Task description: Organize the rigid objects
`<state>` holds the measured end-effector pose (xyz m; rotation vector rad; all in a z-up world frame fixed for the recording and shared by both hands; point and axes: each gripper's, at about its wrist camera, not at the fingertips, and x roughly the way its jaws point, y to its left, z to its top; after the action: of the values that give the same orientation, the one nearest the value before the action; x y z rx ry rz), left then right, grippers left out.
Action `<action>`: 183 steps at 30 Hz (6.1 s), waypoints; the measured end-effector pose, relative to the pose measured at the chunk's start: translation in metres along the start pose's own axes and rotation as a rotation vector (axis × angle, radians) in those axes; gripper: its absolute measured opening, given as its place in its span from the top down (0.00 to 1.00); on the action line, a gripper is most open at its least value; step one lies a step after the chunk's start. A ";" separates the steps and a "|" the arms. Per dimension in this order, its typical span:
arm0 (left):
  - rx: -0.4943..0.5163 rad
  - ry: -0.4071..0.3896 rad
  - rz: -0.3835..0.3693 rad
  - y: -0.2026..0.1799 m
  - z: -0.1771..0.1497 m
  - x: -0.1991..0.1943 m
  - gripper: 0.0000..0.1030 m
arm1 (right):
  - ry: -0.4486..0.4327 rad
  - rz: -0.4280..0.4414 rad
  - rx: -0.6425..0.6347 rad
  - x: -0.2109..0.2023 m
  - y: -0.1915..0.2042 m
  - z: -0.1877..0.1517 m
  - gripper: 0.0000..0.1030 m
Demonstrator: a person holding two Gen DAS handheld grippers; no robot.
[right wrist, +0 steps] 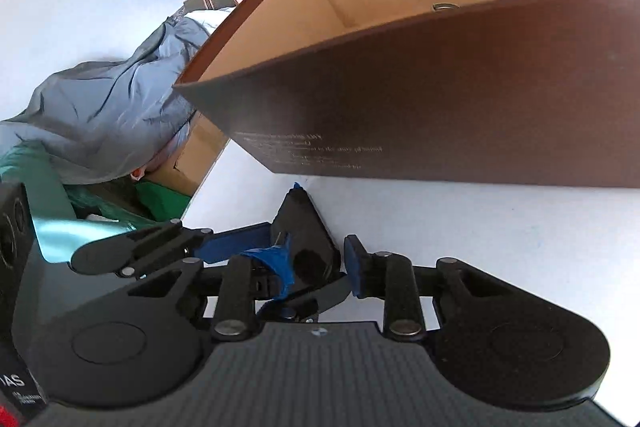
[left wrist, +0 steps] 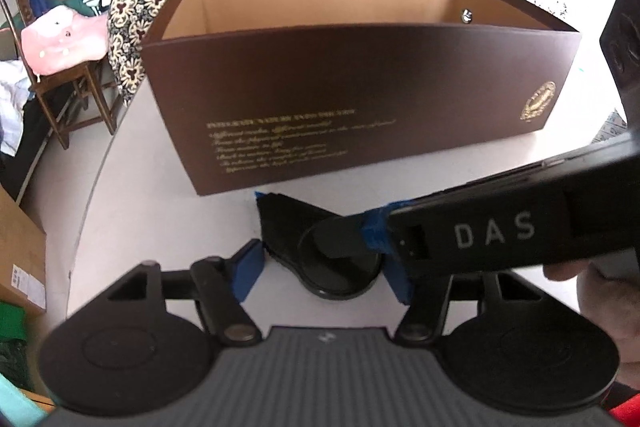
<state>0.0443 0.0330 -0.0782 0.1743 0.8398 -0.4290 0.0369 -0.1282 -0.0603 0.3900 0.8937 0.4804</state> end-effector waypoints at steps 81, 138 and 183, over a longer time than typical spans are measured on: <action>0.198 0.103 0.179 0.019 0.196 0.083 0.40 | -0.100 -0.026 0.197 0.028 -0.064 0.183 0.91; 0.030 -0.063 0.329 -0.068 0.098 -0.062 0.27 | -0.356 -0.231 0.139 -0.118 -0.018 0.012 0.85; 0.040 0.070 0.218 -0.099 0.046 -0.029 0.24 | -0.212 -0.329 0.151 -0.112 -0.035 -0.045 0.85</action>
<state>0.0159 -0.0618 -0.0245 0.3163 0.8711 -0.2360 -0.0510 -0.2132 -0.0317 0.4135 0.7704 0.0669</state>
